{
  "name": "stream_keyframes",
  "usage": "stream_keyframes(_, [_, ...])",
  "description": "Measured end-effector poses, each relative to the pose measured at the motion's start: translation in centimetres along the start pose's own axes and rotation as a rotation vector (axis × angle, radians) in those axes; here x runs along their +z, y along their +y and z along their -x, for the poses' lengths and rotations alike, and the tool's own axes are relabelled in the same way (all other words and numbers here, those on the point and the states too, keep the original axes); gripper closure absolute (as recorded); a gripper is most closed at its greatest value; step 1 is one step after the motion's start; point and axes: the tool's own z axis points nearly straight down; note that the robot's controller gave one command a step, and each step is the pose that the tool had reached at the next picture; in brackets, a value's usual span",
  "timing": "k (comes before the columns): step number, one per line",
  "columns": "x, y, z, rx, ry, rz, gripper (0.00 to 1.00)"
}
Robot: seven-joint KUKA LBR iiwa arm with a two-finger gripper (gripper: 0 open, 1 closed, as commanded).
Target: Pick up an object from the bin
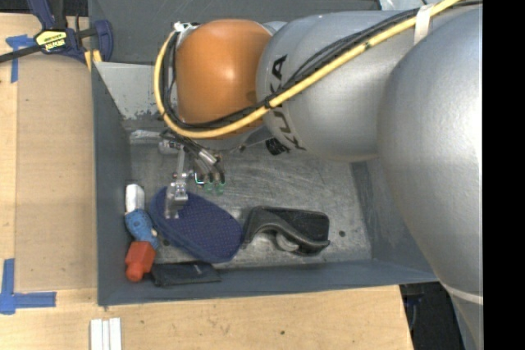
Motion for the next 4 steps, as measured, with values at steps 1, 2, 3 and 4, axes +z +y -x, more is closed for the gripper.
stream_keyframes(1, [9.4, -4.1, -2.3, 0.081, -0.015, 0.014, 0.0])
stream_keyframes(2, [6.8, -5.3, -0.5, 0.544, -0.008, 0.004, 0.0])
stream_keyframes(3, [6.2, -3.9, -2.2, 0.258, -0.006, 0.002, 0.0])
stream_keyframes(4, [9.5, -2.3, -3.0, 0.522, -0.011, 0.005, 0.0])
